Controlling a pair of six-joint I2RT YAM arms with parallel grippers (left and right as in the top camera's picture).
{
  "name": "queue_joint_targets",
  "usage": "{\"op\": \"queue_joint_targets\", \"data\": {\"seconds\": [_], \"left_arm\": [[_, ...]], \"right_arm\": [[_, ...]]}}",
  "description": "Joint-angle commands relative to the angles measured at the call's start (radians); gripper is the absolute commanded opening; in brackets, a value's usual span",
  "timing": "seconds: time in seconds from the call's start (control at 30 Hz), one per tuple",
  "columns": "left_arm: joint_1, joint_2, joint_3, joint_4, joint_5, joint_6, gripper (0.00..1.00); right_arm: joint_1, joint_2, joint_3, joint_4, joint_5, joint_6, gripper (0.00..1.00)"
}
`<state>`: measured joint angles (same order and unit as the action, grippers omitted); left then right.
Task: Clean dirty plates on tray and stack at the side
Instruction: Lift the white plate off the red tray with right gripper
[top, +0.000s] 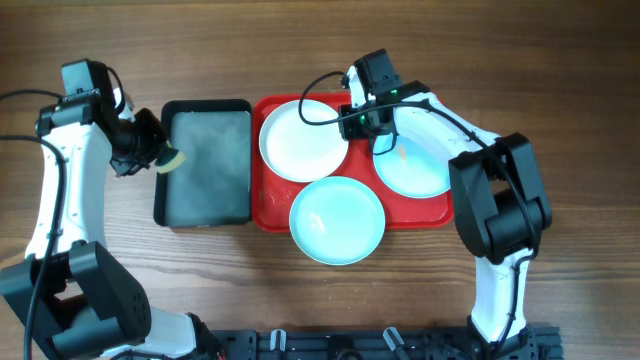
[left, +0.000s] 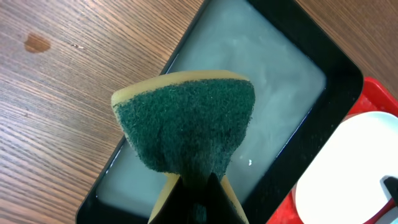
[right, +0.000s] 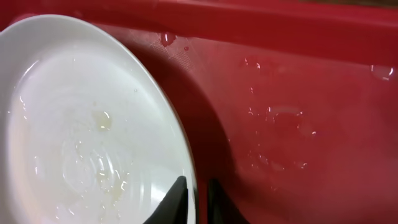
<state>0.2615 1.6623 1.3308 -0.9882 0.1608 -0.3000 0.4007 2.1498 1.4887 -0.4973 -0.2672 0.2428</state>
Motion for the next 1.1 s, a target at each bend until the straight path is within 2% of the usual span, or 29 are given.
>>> {"op": "queue_joint_targets", "data": {"seconds": [0.0, 0.33, 0.63, 0.87, 1.07], "left_arm": [[-0.027, -0.026, 0.008, 0.000, 0.002, 0.035, 0.04], [-0.047, -0.026, 0.008, 0.000, -0.006, 0.035, 0.04], [-0.048, -0.026, 0.008, 0.008, -0.126, 0.070, 0.04], [-0.048, -0.026, 0.008, 0.003, -0.106, 0.140, 0.04], [-0.048, -0.026, -0.049, 0.019, 0.011, 0.218, 0.04]], "right_arm": [[0.006, 0.022, -0.009, 0.014, 0.016, 0.023, 0.06], [-0.016, -0.005, 0.061, 0.028, 0.015, 0.021, 0.04], [-0.014, -0.169, 0.064, 0.019, 0.092, 0.020, 0.04], [-0.008, -0.240, 0.064, 0.063, 0.119, 0.047, 0.04], [0.071, -0.235, 0.064, 0.133, 0.210, 0.100, 0.04]]}}
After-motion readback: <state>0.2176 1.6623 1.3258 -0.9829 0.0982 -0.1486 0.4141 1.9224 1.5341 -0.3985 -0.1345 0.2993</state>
